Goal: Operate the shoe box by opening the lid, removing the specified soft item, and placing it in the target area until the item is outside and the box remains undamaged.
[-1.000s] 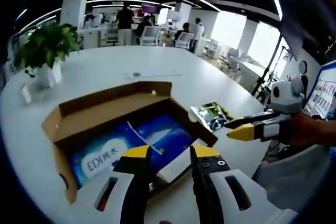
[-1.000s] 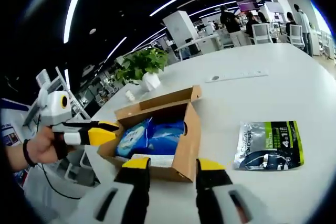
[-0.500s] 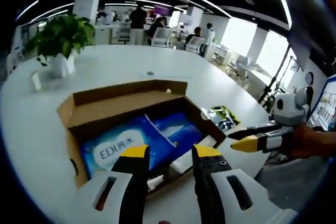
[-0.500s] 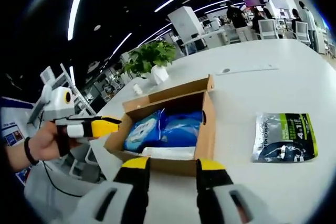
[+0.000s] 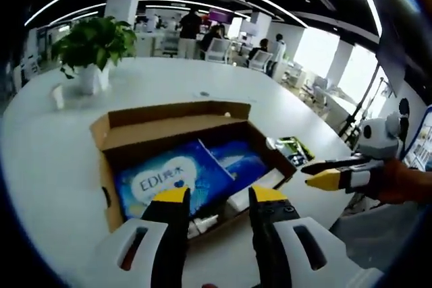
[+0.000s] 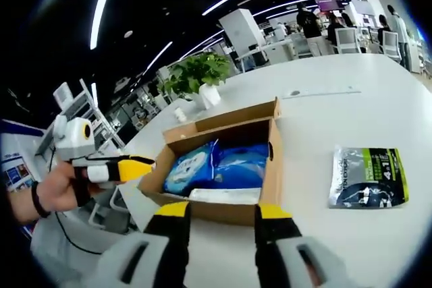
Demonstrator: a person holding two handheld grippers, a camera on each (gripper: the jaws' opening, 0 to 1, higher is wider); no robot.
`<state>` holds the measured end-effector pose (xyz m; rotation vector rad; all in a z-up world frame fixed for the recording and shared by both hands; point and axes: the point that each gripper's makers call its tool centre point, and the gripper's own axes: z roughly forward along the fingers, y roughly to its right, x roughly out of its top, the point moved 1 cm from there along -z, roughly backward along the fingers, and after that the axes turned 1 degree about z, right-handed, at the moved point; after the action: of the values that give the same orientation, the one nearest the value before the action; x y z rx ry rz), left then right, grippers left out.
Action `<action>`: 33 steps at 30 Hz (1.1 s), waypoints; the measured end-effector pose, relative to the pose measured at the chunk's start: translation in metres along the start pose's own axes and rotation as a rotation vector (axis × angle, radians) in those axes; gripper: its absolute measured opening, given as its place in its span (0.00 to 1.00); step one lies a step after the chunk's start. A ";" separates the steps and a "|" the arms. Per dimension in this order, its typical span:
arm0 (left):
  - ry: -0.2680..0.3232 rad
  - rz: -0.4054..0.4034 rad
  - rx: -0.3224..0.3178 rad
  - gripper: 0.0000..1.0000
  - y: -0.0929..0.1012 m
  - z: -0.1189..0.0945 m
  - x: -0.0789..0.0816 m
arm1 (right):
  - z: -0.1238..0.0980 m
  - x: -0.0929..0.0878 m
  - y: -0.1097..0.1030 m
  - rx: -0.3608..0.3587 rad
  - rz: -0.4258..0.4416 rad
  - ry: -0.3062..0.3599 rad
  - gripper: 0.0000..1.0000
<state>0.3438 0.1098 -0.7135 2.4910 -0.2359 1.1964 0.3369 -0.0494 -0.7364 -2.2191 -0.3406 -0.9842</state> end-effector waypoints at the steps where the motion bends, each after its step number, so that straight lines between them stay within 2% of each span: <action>1: 0.000 0.000 0.003 0.35 0.000 0.000 0.000 | -0.001 0.001 -0.001 0.001 -0.001 0.007 0.35; 11: 0.000 0.037 0.012 0.36 0.001 -0.003 -0.001 | -0.014 0.001 0.000 -0.007 -0.022 0.013 0.35; 17: 0.005 0.044 0.013 0.36 0.000 -0.004 0.001 | -0.017 -0.005 -0.002 -0.004 -0.058 -0.015 0.35; 33: 0.018 -0.013 0.039 0.37 -0.012 -0.010 0.001 | -0.007 -0.022 -0.024 0.044 -0.072 -0.060 0.35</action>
<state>0.3407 0.1243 -0.7097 2.5101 -0.1933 1.2283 0.3071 -0.0357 -0.7379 -2.2135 -0.4682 -0.9401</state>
